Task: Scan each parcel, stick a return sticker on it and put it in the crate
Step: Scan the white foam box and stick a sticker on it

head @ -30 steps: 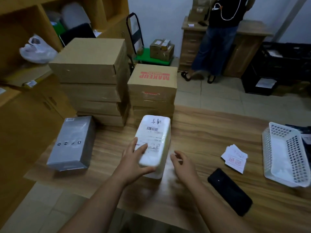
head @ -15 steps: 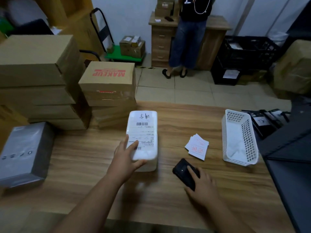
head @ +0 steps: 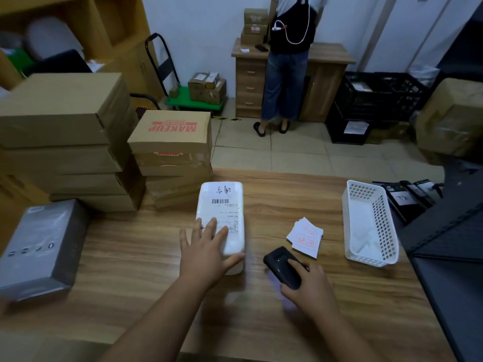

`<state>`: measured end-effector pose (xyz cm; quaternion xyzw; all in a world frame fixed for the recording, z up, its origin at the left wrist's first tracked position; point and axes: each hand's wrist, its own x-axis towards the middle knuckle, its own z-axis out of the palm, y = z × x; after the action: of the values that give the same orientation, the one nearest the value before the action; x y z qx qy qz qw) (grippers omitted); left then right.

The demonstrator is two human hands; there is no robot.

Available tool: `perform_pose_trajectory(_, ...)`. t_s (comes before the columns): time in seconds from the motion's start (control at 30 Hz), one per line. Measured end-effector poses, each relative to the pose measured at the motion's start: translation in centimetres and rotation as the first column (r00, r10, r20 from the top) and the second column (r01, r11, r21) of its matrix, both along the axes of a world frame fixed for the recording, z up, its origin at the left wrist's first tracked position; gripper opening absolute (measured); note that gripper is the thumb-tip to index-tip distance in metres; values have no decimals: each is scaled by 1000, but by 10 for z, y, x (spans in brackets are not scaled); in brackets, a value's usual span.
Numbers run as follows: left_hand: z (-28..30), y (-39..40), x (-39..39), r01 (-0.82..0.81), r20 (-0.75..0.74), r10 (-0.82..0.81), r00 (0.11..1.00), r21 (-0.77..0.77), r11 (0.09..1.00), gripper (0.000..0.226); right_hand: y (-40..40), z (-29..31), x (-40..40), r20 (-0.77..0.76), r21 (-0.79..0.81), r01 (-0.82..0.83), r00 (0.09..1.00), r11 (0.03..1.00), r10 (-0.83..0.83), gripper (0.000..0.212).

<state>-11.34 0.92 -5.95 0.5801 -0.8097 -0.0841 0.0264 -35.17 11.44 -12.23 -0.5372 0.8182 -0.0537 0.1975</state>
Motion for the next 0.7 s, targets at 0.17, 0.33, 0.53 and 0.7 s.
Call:
perform_pose_trajectory(0.17,18,-19,28,75,92,-81,992,63,995,47,-11,27,5,56,-78,40,998,996,-36,71)
perform_pose_trajectory(0.33,17,-24,61,-16,41,18,999,-45,999,56,-25,57,6,93,-136,65,994,989,-53,69)
perform_pose_trajectory(0.53,7,-21,60,132,39,-127,991,-166,977,27,-38,87,10,129,-203,73,991,977,-47,65)
perform_pose_trajectory(0.7,-7,-20,79,53,-88,-63,994,-115,992,49,-36,100,18,153,-238,79,987,968,-43,64)
